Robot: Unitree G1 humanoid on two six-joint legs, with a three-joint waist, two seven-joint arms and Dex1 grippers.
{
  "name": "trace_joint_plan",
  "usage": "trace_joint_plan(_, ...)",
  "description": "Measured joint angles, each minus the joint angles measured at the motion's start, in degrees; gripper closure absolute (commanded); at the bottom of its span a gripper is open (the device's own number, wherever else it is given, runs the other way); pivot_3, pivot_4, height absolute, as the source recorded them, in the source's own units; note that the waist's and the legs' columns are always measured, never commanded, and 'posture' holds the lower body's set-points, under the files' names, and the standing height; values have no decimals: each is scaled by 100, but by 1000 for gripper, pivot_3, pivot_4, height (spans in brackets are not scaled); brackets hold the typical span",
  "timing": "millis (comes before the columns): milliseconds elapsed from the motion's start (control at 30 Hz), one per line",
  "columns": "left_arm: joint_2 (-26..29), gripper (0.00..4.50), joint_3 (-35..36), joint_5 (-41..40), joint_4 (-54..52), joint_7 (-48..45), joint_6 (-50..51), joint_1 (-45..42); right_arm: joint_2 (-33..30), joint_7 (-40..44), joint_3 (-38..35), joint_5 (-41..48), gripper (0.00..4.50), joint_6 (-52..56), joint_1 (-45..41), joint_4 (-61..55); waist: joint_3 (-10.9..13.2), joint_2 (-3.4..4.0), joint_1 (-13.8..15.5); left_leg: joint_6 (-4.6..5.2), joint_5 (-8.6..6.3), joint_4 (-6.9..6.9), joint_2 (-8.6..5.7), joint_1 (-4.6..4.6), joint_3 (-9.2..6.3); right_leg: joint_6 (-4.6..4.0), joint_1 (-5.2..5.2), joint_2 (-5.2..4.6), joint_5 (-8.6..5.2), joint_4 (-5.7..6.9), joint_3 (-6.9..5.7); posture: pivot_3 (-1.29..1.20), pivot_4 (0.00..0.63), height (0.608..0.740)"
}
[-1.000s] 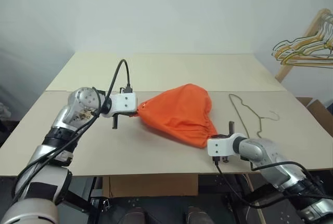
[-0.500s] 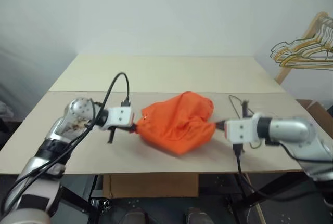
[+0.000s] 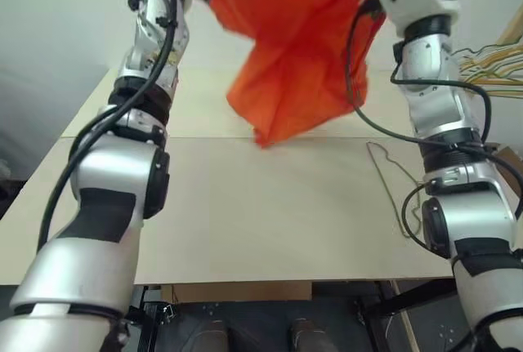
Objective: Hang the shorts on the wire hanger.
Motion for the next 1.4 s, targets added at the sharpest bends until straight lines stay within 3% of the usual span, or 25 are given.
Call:
trace_joint_plan(67,9,4500,22,-16,3,-175,-366,9,-162,-55,-18,-7,4486,-216,339,-152,-2,2,50,10,-8,2,-2,7,13,2,39,-3,-1,-60,-10,61,0,740)
trace_joint_plan(200,24,4500,144,-387,-244,-1903,-1079,955,-427,465,-3,31,4486,-444,1951,-643,-15,14,109,60,-37,10,-9,63,17,14,148,-15,3,-124,-36,58,0,740)
trace_joint_plan(333,81,4500,177,-1275,-1461,-4263,-973,3025,-979,1603,228,132,4486,-926,3630,-1371,-15,22,-11,58,-21,21,-13,69,17,17,129,-15,6,-98,-18,58,0,740)
trace_joint_plan(400,284,4500,14,-1760,-2785,-5349,-419,4182,-1264,2249,431,216,4486,-1331,4210,-1794,-14,24,-162,60,-19,21,0,77,13,10,127,0,10,-86,-6,59,0,740)
trace_joint_plan(500,951,4500,-276,-2361,-4753,-6692,593,5429,-1625,3084,802,281,4486,-1988,4771,-2146,-14,23,-381,60,-18,21,17,112,11,-4,145,19,19,-72,5,65,0,740)
trace_joint_plan(600,1848,4500,-346,-2797,-6100,-7806,1408,6069,-1783,3754,1089,332,4486,-2439,5090,-2224,-11,21,-470,84,-3,22,13,187,18,-7,203,20,16,-34,19,68,0,740)
trace_joint_plan(700,2939,4500,-531,-2952,-6779,-9264,1437,6596,-2040,4271,1331,282,4486,-2853,5207,-2255,0,23,-495,88,-1,21,16,337,26,-21,341,20,-56,-35,17,62,0,740)
trace_joint_plan(767,3339,4500,-636,-2932,-6951,-9870,1471,6776,-2236,4514,1395,105,4486,-3039,5231,-2249,-1,23,-461,89,-1,21,19,366,30,-30,366,16,-62,-33,17,55,0,740)
trace_joint_plan(933,3656,4500,-876,-2892,-7491,-10581,1603,7117,-2557,4874,1405,-242,4486,-3171,5396,-2330,-7,19,-371,93,2,22,18,326,47,-27,329,8,-70,-25,28,31,0,740)
trace_joint_plan(1300,3600,4500,-1127,-2631,-8586,-10344,2530,7708,-2844,4881,696,-325,4486,-2708,6419,-3161,-9,15,-432,99,-6,21,22,335,49,-24,327,16,-86,-5,33,-17,0,740)
trace_joint_plan(1400,3589,4500,-1141,-2523,-8583,-10323,2531,7726,-2690,5014,610,78,4486,-2407,6803,-3471,-9,14,-428,100,-5,21,23,336,48,-25,329,17,-87,-3,33,-18,0,740)
